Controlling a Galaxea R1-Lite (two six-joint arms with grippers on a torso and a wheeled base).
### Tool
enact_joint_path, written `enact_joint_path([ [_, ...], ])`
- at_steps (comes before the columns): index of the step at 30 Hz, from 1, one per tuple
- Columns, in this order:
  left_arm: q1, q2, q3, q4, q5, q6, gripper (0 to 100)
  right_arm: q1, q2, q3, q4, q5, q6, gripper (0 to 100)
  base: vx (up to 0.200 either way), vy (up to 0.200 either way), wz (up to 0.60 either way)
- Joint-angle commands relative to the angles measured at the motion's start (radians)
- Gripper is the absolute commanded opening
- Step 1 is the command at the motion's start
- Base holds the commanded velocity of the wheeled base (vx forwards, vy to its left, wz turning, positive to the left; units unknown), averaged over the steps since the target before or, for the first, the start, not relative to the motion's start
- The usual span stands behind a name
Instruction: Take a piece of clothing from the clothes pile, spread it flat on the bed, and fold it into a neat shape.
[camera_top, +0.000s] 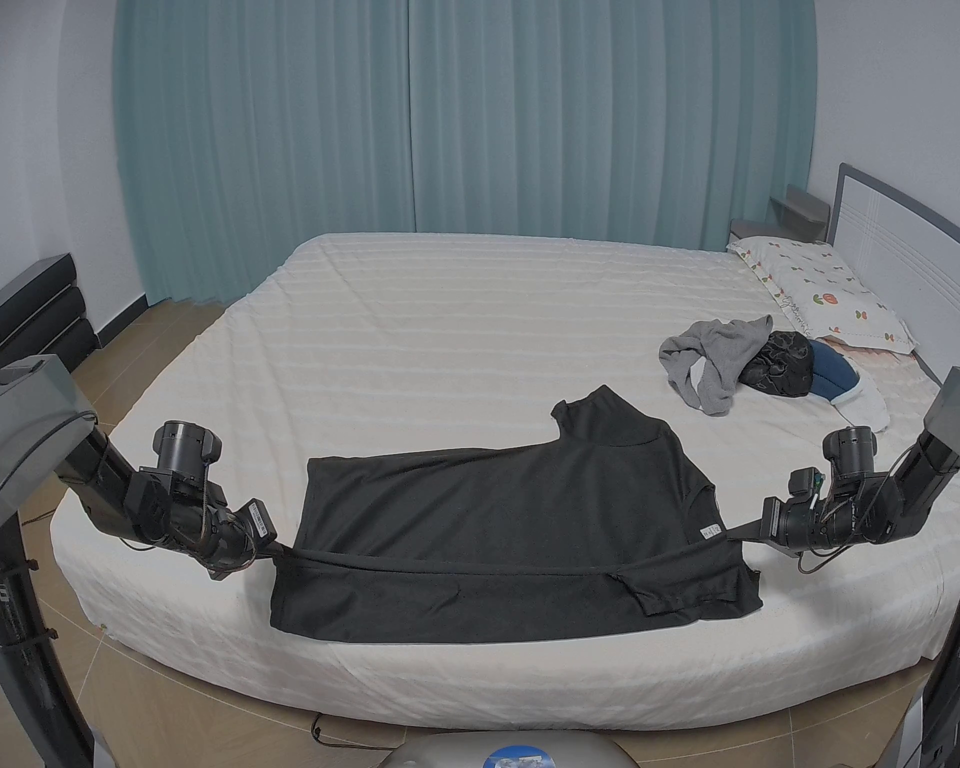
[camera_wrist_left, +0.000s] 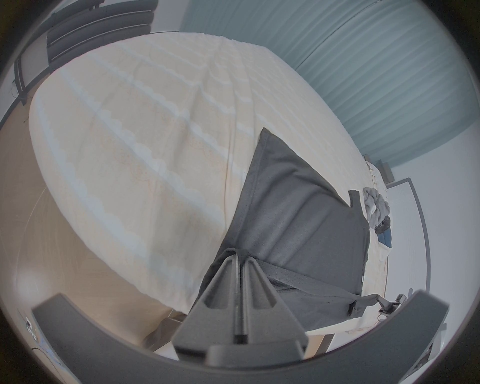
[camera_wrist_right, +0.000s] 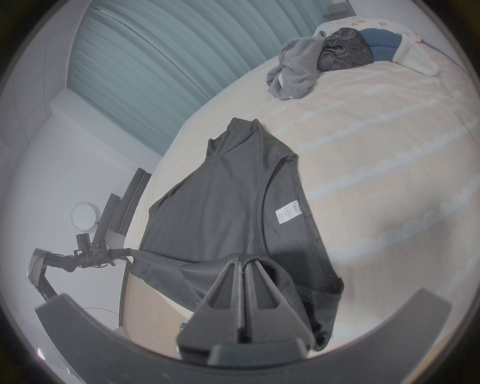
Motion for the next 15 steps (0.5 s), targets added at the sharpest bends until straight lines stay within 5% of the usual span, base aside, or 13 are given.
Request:
enact_joint_path([
  [1, 0.002, 0.084, -0.036, 0.0, -0.001, -0.007, 0, 0.0, 0.063, -0.023, -0.003, -0.001, 0.0, 0, 0.0, 0.0, 0.0],
  [9, 0.002, 0.099, -0.057, -0.002, -0.001, -0.013, 0, 0.0, 0.087, -0.05, -0.003, 0.001, 0.027, 0, 0.0, 0.0, 0.0],
  [10, 0.0, 0.099, -0.057, -0.002, -0.001, -0.013, 100, 0.0, 0.087, -0.05, -0.003, 0.001, 0.031, 0, 0.0, 0.0, 0.0],
  [12, 0.002, 0.1, -0.057, -0.002, -0.003, -0.013, 100, 0.0, 0.089, -0.05, -0.003, 0.002, 0.031, 0, 0.0, 0.0, 0.0],
  [13, 0.0, 0.1, -0.057, -0.002, -0.003, -0.015, 100, 0.0, 0.093, -0.052, -0.003, 0.002, 0.032, 100, 0.0, 0.0, 0.0],
  [15, 0.002, 0.099, -0.059, -0.002, -0.005, -0.021, 100, -0.001, 0.09, -0.055, -0.003, 0.002, 0.04, 100, 0.0, 0.0, 0.0],
])
